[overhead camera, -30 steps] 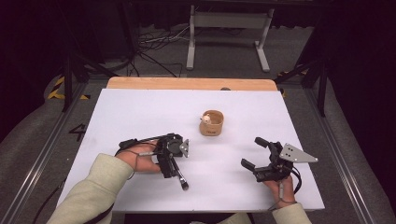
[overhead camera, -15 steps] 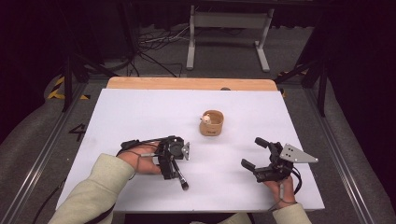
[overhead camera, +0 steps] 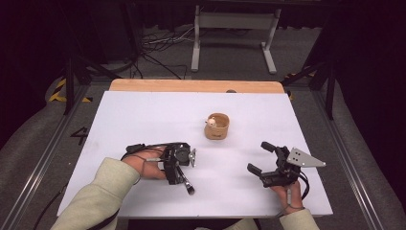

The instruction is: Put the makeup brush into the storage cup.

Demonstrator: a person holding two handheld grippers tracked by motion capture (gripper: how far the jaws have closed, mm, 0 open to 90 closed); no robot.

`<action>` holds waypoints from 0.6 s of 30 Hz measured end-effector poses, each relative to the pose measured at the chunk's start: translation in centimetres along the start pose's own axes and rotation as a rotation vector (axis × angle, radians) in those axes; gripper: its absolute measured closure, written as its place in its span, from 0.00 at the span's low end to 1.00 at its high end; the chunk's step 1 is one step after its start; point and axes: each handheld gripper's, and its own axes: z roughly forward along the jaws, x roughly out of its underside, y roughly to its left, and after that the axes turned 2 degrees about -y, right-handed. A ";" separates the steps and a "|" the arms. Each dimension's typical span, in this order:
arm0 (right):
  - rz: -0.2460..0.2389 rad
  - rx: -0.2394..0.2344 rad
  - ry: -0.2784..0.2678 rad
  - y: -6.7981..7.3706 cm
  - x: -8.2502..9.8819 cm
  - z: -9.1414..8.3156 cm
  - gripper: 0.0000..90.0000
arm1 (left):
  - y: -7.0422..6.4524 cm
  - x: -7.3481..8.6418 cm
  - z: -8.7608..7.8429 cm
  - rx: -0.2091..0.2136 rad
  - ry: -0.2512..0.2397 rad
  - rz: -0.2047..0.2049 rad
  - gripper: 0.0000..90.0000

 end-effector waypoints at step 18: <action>-0.003 0.008 0.004 0.1 0.1 0.1 0.00 | -0.4 -0.2 -0.7 0.053 0.024 0.022 0.72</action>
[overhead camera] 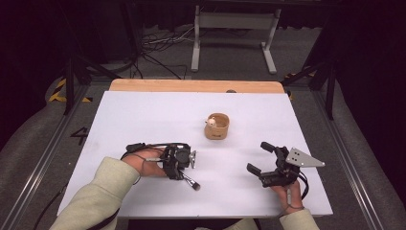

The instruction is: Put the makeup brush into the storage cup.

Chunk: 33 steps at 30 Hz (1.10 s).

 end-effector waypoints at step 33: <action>-0.013 0.010 -0.005 0.2 -0.3 -0.1 0.00 | -1.1 1.4 -3.2 -0.061 -0.175 -0.035 0.88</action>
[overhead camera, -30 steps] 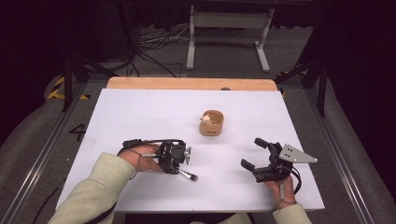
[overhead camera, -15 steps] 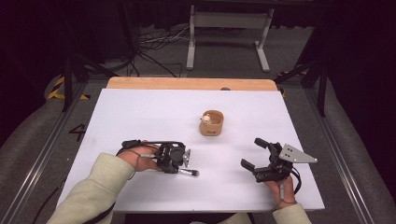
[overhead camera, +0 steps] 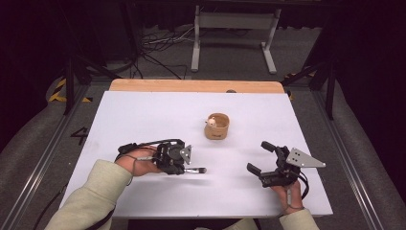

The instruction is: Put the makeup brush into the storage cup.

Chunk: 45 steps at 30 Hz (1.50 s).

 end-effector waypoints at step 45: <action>-0.014 0.006 0.021 0.3 -0.2 0.4 0.00 | -3.0 7.1 -2.0 -0.152 -0.921 -0.308 0.88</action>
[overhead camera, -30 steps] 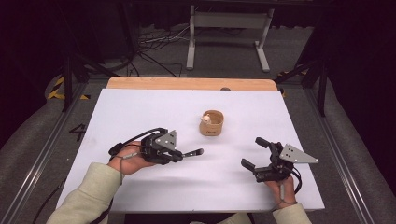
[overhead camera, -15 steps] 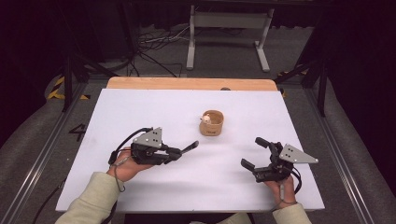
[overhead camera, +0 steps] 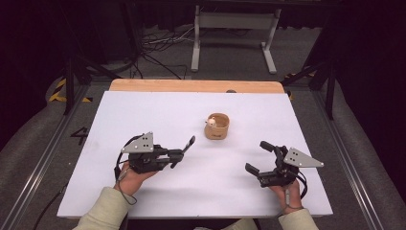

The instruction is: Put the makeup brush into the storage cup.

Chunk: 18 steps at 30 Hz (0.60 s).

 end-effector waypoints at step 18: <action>-0.018 -0.018 0.029 0.4 0.0 0.5 0.00 | -0.2 2.5 0.0 -0.053 -0.199 -0.027 0.88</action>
